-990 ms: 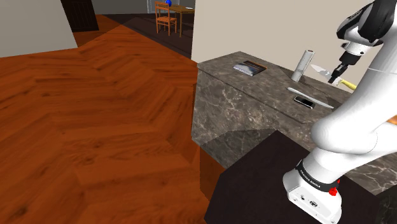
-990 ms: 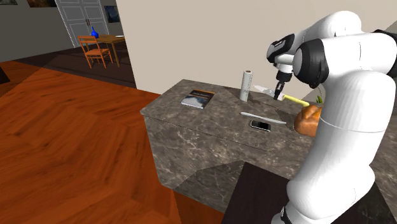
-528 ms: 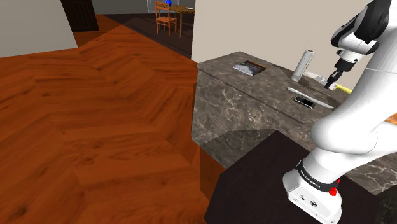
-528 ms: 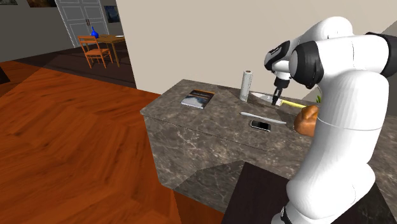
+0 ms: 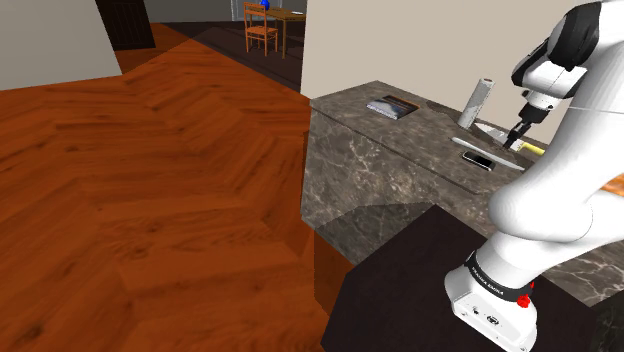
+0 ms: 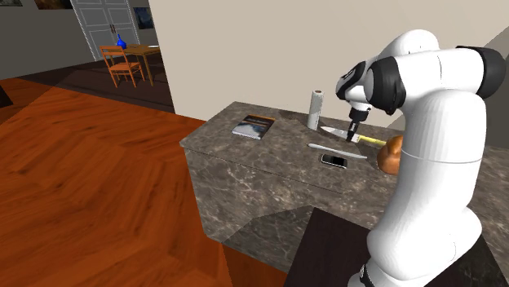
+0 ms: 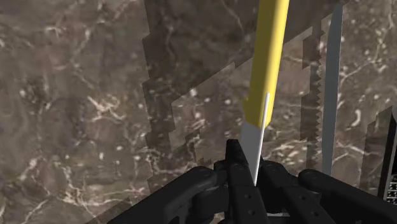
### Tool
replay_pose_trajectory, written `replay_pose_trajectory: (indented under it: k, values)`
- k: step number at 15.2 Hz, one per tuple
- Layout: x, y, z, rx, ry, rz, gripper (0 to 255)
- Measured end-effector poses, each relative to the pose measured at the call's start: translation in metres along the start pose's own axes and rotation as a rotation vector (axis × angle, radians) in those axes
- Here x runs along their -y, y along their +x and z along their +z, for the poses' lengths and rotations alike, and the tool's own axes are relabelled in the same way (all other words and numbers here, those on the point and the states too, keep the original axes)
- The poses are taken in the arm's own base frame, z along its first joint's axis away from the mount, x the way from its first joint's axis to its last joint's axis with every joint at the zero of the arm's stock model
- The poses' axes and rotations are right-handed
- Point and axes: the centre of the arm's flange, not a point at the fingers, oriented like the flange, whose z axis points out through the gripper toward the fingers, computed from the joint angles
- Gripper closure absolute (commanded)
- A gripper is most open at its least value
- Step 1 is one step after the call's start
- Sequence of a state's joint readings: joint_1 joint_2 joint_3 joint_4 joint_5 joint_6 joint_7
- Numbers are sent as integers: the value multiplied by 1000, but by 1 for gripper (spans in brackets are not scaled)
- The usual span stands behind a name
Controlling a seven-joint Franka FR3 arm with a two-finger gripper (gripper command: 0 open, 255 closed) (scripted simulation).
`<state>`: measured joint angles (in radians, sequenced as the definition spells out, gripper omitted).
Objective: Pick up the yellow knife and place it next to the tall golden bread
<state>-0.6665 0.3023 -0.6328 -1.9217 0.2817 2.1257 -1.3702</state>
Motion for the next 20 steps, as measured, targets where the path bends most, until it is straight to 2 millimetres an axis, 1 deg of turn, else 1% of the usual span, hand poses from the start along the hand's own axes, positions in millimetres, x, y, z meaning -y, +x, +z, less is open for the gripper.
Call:
replay_pose_trajectory:
  k: [3,9,10,16,18,19,20]
  values:
    - [-1,-1,15,0,0,0,255]
    - [0,-2,18,0,0,0,255]
    - [0,-2,18,0,0,0,0]
    - [0,-2,18,0,0,0,0]
    - [1,-2,4,-1,0,0,0]
    - [1,-4,-8,-1,-1,0,0]
    - [1,-1,-21,-1,-1,0,0]
